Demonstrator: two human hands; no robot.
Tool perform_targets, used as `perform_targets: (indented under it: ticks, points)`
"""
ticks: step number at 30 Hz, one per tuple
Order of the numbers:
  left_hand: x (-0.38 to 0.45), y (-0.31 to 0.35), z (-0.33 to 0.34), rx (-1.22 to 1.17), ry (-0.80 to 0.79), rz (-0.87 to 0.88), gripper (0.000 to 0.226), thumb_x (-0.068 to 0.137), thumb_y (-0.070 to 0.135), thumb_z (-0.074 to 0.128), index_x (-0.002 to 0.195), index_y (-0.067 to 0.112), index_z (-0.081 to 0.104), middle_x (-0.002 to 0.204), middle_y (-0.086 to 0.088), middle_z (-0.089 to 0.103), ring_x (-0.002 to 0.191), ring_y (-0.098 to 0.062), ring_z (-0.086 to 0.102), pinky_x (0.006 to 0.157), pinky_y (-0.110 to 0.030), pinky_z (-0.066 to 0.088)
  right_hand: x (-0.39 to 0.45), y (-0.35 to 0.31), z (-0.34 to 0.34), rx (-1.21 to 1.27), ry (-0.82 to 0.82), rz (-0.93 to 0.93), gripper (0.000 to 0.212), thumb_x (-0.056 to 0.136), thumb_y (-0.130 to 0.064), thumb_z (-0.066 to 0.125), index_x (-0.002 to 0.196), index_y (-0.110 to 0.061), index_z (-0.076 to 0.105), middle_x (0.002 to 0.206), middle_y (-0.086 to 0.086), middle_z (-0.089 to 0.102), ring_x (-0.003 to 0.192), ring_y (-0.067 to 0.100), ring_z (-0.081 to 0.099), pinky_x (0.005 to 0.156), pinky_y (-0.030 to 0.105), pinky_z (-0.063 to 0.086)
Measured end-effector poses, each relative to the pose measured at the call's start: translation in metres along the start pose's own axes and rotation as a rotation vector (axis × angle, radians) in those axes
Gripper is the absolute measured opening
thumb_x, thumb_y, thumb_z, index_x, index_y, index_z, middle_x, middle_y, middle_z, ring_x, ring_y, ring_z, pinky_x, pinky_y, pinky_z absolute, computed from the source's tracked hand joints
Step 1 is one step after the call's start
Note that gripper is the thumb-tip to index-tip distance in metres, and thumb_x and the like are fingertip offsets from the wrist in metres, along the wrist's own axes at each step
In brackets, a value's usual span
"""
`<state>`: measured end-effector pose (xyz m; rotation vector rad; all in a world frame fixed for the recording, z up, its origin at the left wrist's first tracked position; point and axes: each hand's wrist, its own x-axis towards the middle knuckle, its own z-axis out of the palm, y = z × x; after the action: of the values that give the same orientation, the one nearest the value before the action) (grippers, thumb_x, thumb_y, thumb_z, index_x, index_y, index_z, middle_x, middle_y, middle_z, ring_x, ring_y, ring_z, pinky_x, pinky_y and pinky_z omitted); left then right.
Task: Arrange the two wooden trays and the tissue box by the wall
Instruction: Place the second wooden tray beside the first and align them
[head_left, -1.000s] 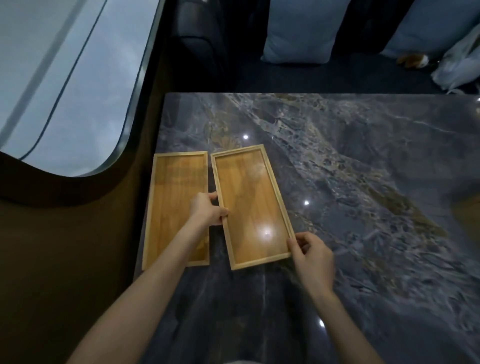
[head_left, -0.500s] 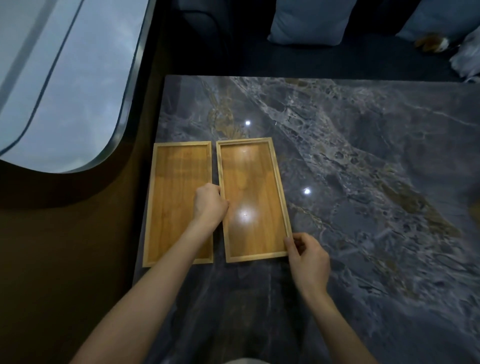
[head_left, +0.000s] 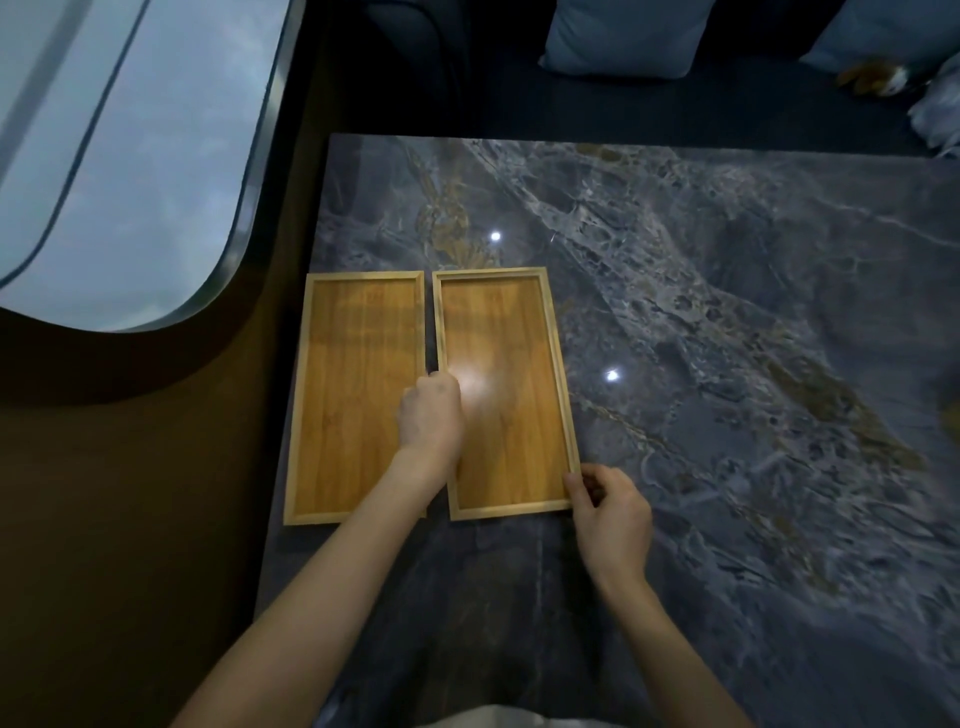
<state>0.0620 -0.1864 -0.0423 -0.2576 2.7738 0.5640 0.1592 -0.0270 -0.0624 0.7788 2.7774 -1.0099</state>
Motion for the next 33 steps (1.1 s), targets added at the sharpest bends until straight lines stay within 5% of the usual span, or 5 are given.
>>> perform_targets:
  ticks: [12,19,24,27,33]
  points:
    - [-0.010,0.006,-0.003,0.081,0.018,0.054,0.024,0.091,-0.002,0.044,0.112,-0.004,0.055,0.102,-0.019,0.065,0.092,-0.029,0.065,0.076,-0.032,0.054,0.002,0.006,0.001,0.036,-0.009,-0.015,0.017,0.086,-0.020,0.062,0.092,-0.006,0.070,0.082,0.005,0.063,0.077,0.020,0.057,0.071,0.027,0.041]
    - [-0.036,-0.003,0.005,-0.113,-0.018,0.074,0.033,0.091,0.008,0.047,0.124,0.005,0.048,0.123,-0.012,0.055,0.104,-0.025,0.059,0.087,-0.031,0.050,0.003,0.007,0.000,0.026,-0.060,-0.046,0.017,0.087,-0.022,0.060,0.093,-0.008,0.067,0.083,0.002,0.058,0.080,0.021,0.058,0.073,0.031,0.046]
    - [-0.059,-0.026,0.008,-0.169,0.111,0.286,0.057,0.090,0.017,0.051,0.142,0.010,0.027,0.150,-0.010,0.033,0.141,-0.018,0.023,0.112,-0.029,0.018,0.010,0.006,-0.003,-0.029,-0.142,-0.047,0.015,0.086,-0.022,0.060,0.091,-0.009,0.065,0.086,0.007,0.061,0.083,0.023,0.059,0.073,0.032,0.046]
    - [-0.063,-0.046,0.011,-0.052,0.150,0.318,0.059,0.090,0.036,0.034,0.143,0.011,0.024,0.153,-0.006,0.024,0.140,-0.015,0.009,0.114,-0.038,0.012,0.022,0.000,-0.007,-0.020,-0.182,-0.053,0.020,0.086,-0.025,0.060,0.095,-0.008,0.065,0.089,0.010,0.065,0.085,0.024,0.060,0.074,0.033,0.047]
    - [-0.059,-0.080,0.017,0.058,-0.027,0.216,0.071,0.082,0.051,-0.003,0.145,0.019,0.003,0.148,0.011,-0.013,0.139,-0.007,-0.015,0.113,-0.037,-0.010,0.050,-0.025,-0.008,-0.098,-0.194,-0.152,0.036,0.091,-0.026,0.051,0.122,-0.009,0.055,0.096,0.011,0.060,0.090,0.025,0.057,0.081,0.037,0.045]
